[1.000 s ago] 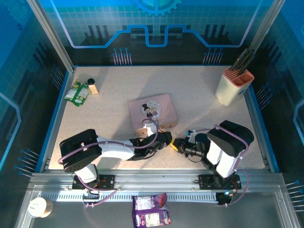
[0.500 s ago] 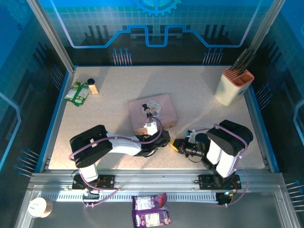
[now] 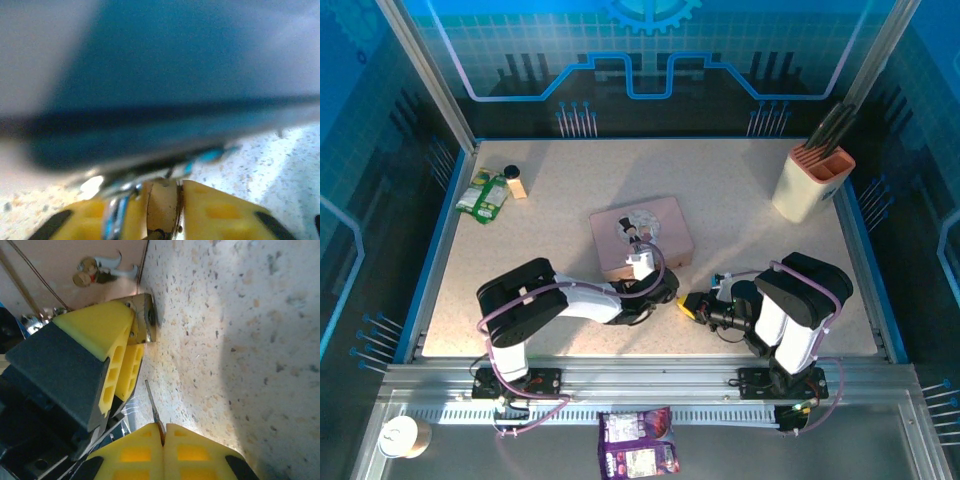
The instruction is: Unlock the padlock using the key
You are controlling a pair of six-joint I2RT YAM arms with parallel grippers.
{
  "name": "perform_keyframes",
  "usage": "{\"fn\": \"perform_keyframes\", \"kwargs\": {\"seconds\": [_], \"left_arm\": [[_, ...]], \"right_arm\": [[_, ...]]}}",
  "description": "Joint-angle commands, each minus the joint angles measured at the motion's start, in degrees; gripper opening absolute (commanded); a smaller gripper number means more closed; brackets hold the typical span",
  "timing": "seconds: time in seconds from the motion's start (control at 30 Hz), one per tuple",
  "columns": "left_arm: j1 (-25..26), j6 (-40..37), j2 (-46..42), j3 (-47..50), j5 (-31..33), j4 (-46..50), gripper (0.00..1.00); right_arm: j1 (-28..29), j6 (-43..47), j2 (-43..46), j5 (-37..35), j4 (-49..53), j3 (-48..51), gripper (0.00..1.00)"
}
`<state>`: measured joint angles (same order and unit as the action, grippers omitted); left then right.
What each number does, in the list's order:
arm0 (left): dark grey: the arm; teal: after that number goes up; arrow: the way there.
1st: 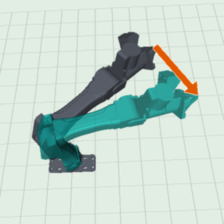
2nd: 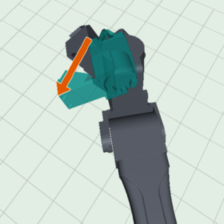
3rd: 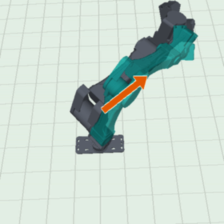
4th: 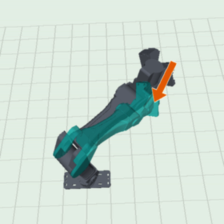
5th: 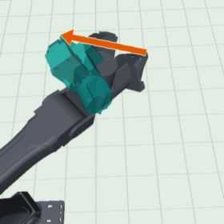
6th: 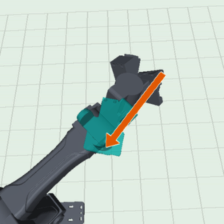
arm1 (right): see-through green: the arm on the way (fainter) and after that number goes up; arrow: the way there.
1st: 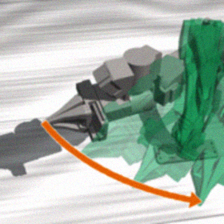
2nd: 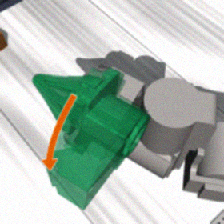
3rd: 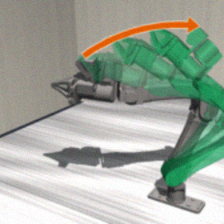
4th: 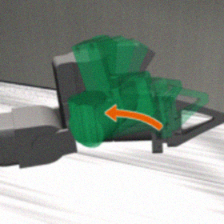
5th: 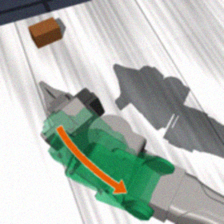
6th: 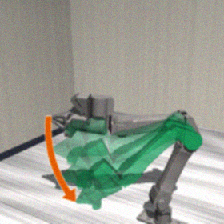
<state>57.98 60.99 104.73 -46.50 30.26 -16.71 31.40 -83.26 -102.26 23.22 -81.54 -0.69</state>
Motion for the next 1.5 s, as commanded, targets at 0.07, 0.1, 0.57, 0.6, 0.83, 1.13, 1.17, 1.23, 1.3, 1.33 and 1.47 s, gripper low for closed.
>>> {"fn": "perform_keyframes", "kwargs": {"seconds": [0.07, 0.1, 0.57, 0.6, 0.83, 1.13, 1.17, 1.23, 1.3, 1.33, 1.47], "left_arm": [[-0.93, -4.35, -4.81, 5.02, -1.84, -4.23, 0.08], [-1.01, -4.85, -6.05, 5.77, -1.99, -4.24, 0.06], [-5.68, -12.12, -21.87, 9.0, -17.93, 3.63, 0.0], [-6.13, -11.93, -22.37, 8.89, -18.86, 4.1, 0.0], [-9.73, -7.93, -25.81, 9.91, -27.74, 2.47, 0.0], [-11.7, -5.4, -27.1, 8.32, -39.93, -0.81, 0.0], [-11.75, -5.53, -27.17, 8.06, -40.84, -0.49, 0.0], [-11.92, -5.83, -27.38, 7.83, -42.21, -0.08, 0.0], [-12.16, -5.77, -27.47, 7.91, -43.48, -0.29, 0.0], [-12.19, -5.79, -27.55, 8.0, -44.03, -0.43, 0.0], [-12.6, -5.54, -28.13, 8.87, -45.58, -2.16, 0.0]], "right_arm": [[0.22, 1.44, -0.58, 1.36, 0.11, 2.03, 0.0], [0.37, 1.52, -0.44, 1.3, 0.06, 2.01, 0.0], [1.87, 9.57, 16.35, 3.41, 20.66, -1.21, 0.0], [2.41, 11.38, 20.08, 3.1, 26.44, -2.21, 0.0], [4.41, 25.98, 45.96, -2.49, 64.49, -10.34, 0.0], [7.36, 26.23, 43.85, 1.83, 58.28, -10.73, 0.0], [7.36, 26.82, 43.98, 1.87, 58.67, -10.96, 0.0], [7.36, 28.87, 44.25, 1.95, 60.31, -11.59, 0.0], [7.16, 29.89, 44.26, 2.24, 59.94, -11.44, 0.0], [6.95, 30.08, 44.02, 2.57, 59.83, -11.43, 0.0], [5.34, 27.65, 41.84, 4.76, 55.22, -10.73, 0.0]]}}
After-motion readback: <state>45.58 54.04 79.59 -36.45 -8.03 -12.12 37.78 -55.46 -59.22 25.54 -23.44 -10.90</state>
